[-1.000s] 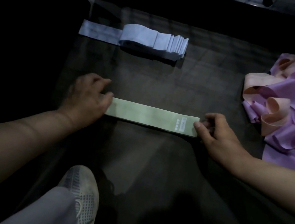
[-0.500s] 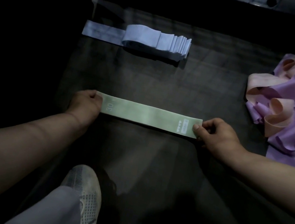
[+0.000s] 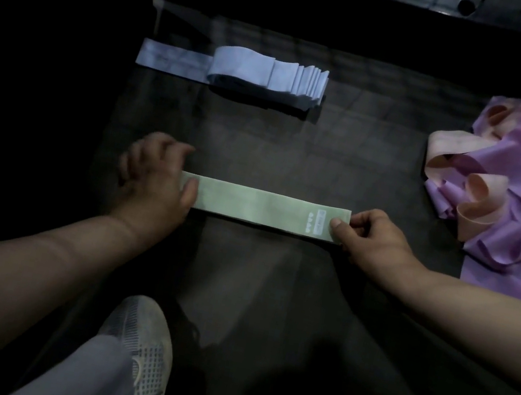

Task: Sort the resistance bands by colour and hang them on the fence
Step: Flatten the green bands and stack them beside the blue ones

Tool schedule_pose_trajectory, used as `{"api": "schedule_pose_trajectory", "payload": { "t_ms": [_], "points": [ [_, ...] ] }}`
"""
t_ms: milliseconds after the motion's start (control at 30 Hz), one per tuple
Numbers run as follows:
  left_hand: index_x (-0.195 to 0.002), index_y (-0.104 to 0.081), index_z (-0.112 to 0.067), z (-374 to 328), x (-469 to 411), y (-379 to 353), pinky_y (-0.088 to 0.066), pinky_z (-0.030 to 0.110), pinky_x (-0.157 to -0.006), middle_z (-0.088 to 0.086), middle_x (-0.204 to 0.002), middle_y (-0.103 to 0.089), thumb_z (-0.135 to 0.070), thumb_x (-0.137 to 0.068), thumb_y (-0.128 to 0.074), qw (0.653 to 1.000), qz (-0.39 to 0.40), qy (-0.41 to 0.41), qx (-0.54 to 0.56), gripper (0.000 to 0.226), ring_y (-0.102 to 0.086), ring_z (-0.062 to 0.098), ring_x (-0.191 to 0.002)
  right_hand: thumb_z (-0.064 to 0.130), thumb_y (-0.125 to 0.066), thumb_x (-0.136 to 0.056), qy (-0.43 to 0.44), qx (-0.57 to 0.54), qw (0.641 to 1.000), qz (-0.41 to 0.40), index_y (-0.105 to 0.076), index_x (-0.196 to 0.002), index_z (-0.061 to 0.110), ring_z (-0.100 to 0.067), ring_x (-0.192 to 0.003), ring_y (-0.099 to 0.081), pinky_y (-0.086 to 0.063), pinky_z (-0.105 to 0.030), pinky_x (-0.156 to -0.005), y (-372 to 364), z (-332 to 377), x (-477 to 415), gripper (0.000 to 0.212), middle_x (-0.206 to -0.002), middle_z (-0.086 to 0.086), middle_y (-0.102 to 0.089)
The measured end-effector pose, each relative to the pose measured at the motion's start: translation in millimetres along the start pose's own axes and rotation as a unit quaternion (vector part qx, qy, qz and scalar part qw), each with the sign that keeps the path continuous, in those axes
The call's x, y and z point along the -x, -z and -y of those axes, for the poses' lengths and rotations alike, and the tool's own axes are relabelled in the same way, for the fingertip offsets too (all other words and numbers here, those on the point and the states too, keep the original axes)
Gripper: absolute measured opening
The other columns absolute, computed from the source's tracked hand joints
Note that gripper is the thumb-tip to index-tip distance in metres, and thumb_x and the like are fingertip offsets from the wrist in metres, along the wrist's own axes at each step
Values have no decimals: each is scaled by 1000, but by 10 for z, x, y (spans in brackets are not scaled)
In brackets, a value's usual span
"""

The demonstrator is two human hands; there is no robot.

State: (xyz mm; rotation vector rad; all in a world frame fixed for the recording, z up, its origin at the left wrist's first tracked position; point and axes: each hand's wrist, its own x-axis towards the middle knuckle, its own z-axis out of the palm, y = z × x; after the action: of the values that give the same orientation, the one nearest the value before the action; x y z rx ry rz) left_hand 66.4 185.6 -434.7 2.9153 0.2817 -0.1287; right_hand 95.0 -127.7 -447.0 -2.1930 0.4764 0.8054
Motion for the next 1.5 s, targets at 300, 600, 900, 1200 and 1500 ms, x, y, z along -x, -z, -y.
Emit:
{"api": "schedule_pose_trajectory", "payload": {
  "t_ms": [300,600,900,1200,1500],
  "points": [
    [-133,-52,-10,-45,-21,-37,-33,41,-96,14,-129,-54,-57,-80,-49,944,140,-273,-122,71,-53,35,-114,52,-80,-71,367,421,830,4,-43,-144,5,-39,-125,-47,-38,-46,-103,93,51,31,93,-134,-17,-49],
    [-118,-63,-5,-25,-131,-88,-46,39,-82,19,-109,-61,-32,-57,-93,941,191,-252,-123,73,-63,38,-92,41,-63,-89,334,392,855,66,-47,-130,11,-31,-113,-42,-41,-41,-97,43,193,-71,53,-125,-11,-42],
    [-120,-61,-10,-81,-170,-34,-50,42,-81,12,-111,-58,-56,-74,-48,937,197,-253,-139,66,-62,35,-94,35,-64,-90,332,400,851,79,-43,-135,8,-32,-116,-39,-41,-44,-99,79,196,-86,56,-129,-13,-40],
    [-132,-56,-15,-496,-198,137,-40,49,-98,11,-124,-54,-71,-72,-45,956,193,-204,-84,83,-52,32,-118,44,-58,-93,336,390,857,33,-27,-153,12,-34,-143,-22,-22,-44,-115,452,20,62,75,-156,-15,-23],
    [-140,-48,-25,-2093,-379,272,-27,36,-111,1,-138,-48,-51,-93,-45,955,210,-202,58,54,-43,23,-133,41,-56,-95,109,429,896,29,-45,-141,37,-36,-140,-31,-32,-34,-111,2071,-855,175,47,-156,-17,-16]
  ]
}}
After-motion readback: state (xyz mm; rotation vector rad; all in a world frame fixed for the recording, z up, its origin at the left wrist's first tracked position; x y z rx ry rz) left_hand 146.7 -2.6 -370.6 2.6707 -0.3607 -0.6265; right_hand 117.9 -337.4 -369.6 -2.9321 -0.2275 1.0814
